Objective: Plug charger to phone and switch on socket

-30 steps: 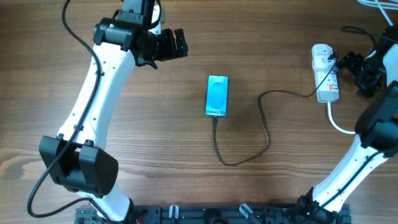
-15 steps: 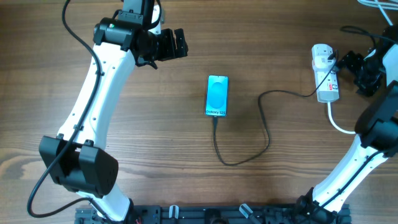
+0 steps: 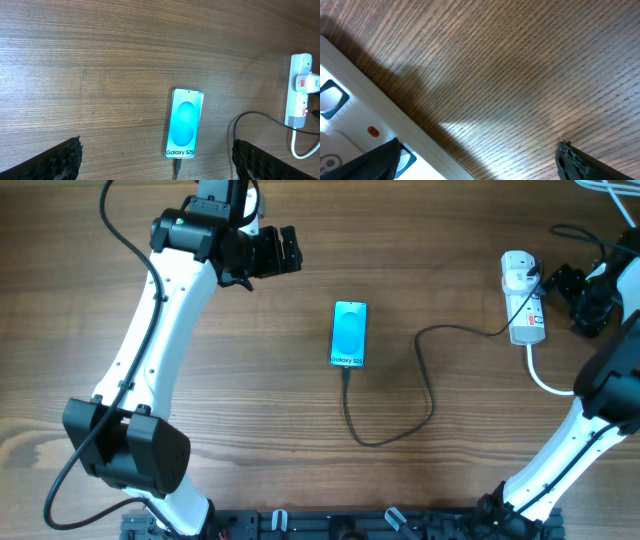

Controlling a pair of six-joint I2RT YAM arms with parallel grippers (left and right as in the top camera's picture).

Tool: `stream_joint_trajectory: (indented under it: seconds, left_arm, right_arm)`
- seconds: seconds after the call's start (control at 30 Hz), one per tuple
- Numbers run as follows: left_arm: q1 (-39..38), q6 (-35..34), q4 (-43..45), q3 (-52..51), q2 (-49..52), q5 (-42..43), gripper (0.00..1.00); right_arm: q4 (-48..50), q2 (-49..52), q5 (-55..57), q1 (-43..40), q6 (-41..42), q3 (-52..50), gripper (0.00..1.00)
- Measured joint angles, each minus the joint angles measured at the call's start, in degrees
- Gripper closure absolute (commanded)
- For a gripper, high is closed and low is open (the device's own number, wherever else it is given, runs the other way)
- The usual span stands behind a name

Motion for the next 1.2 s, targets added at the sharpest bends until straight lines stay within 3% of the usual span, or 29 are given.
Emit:
stream_joint_trajectory:
  seconds: [0.8,1.2]
  left_arm:
    - [0.00,0.00,0.00,0.00,0.00,0.00,0.00]
    - [0.00,0.00,0.00,0.00,0.00,0.00,0.00]
  right_arm:
    - [-3.76,-0.02,-4.52,-0.22,-2.97,-0.11,0.00]
    - [-18.86,-3.54,-3.21,-0.61,2.95,-1.66,0.00]
